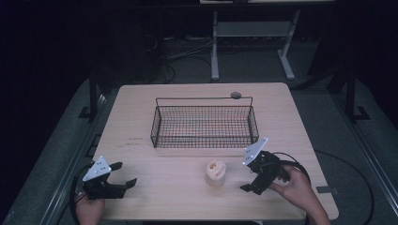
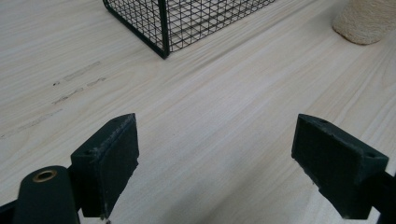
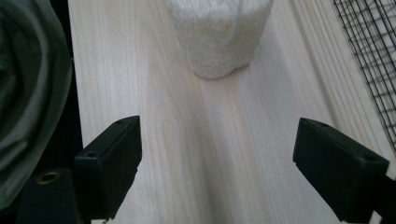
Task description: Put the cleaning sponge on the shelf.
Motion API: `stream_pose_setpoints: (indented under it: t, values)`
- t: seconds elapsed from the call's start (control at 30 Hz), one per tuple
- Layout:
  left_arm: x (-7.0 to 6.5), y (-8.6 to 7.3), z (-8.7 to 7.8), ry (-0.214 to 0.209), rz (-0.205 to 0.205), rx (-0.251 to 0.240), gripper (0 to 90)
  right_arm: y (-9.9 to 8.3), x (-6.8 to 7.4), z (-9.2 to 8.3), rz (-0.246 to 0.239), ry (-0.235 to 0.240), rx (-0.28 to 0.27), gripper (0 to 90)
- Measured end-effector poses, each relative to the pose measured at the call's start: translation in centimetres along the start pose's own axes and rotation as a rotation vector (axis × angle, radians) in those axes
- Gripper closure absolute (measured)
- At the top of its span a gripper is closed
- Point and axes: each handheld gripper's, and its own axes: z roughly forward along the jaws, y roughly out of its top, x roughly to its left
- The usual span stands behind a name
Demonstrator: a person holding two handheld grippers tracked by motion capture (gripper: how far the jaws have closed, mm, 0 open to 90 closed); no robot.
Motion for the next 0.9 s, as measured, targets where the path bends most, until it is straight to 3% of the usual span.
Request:
stream_pose_setpoints:
  t: [0.9]
  values:
    - [0.2, 0.0, -0.1, -0.002, -0.018, -0.013, 13.7, 5.7, -0.5, 1.5, -0.081, 0.056, 0.037, 15.5]
